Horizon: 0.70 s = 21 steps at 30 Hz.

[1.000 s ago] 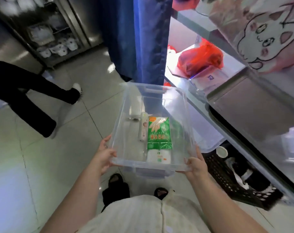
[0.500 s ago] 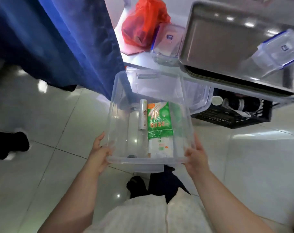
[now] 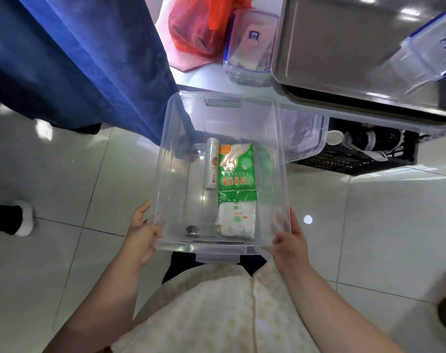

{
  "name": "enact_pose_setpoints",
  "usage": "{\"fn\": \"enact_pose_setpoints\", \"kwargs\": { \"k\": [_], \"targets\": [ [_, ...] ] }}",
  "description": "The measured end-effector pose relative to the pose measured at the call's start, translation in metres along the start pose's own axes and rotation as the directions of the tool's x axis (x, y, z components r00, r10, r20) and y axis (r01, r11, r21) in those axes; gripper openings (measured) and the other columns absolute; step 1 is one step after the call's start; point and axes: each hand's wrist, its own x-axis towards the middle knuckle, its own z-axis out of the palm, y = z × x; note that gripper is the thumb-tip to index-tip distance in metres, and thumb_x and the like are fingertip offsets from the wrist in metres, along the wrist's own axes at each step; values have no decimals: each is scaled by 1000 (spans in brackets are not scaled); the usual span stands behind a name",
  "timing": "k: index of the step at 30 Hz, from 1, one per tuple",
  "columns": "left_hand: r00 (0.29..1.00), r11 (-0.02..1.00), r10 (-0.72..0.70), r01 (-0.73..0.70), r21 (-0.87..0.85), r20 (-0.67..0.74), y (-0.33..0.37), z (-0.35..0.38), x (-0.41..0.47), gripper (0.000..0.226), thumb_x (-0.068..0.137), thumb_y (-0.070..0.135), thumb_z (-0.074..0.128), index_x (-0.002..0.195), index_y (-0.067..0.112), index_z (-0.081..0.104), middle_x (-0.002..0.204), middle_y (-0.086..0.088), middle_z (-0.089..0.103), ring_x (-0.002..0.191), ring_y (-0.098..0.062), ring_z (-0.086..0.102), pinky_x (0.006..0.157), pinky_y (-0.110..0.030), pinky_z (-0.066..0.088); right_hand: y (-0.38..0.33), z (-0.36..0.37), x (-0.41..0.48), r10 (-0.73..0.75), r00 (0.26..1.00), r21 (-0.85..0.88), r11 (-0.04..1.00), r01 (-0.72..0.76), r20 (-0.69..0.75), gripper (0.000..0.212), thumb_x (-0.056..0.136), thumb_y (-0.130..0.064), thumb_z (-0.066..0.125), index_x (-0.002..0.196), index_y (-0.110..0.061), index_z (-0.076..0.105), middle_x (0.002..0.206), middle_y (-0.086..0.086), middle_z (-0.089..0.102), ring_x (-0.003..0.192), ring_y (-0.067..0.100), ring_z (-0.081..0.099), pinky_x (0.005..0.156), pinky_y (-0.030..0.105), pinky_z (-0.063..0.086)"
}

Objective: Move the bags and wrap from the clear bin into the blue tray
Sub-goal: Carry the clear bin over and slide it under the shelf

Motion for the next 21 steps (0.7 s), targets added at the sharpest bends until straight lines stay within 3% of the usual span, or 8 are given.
{"fn": "enact_pose_setpoints", "kwargs": {
  "k": [4,5,6,7,10,14,17,21],
  "targets": [
    [998,1000,-10,8,23,64,17,-13,8,81,74,-27,34,114,42,53,115,-8,63,98,-23,63,73,-33,52,15,15,-11,-30,998,74,997,33,-48,79,76,22,30,122,-36,59,133,-1,57,102,30,53,94,52,38],
    [995,999,-17,12,44,99,22,-18,11,81,75,-25,35,110,45,55,114,-7,63,98,-22,63,78,-38,53,21,18,-14,-26,998,100,994,32,-61,79,76,22,30,123,-35,59,132,-2,57,101,13,41,94,56,39],
    [990,998,-18,9,69,137,28,-23,15,81,76,-24,36,106,48,57,114,-6,63,97,-21,63,83,-44,52,27,21,-19,-28,997,126,991,38,-75,80,75,23,29,120,-36,60,129,-4,58,123,46,23,94,60,40],
    [985,996,-14,-2,93,172,34,-28,18,80,77,-23,37,105,49,57,114,-6,64,93,-20,63,86,-47,49,35,24,-24,-38,996,152,987,50,-82,82,73,24,26,116,-37,62,126,-5,59,115,35,55,93,59,43],
    [969,988,-3,-35,147,249,47,-40,27,80,76,-22,39,105,49,58,116,-9,63,89,-23,61,82,-44,50,60,31,-38,-70,992,242,966,93,-101,83,69,26,22,110,-36,60,122,-3,59,111,26,57,83,48,51],
    [959,976,-16,-46,211,282,51,-51,31,81,75,-21,41,106,51,58,114,-8,63,92,-26,56,75,-37,49,83,35,-48,-63,988,291,951,102,-139,83,71,26,20,121,-31,55,125,2,57,113,27,56,79,39,52],
    [959,974,-30,-37,226,283,52,-49,36,80,75,-19,42,105,53,58,114,-6,62,91,-25,57,70,-34,47,85,36,-42,-56,990,296,951,92,-127,81,70,25,21,110,-33,60,116,1,60,106,27,59,81,42,48],
    [964,973,-35,-27,228,263,56,-31,47,80,74,-17,42,102,56,57,115,-6,62,91,-25,58,69,-35,45,66,37,-17,-35,992,271,960,67,-124,87,68,26,20,125,-31,52,130,6,54,110,31,54,91,52,41]
  ]
}}
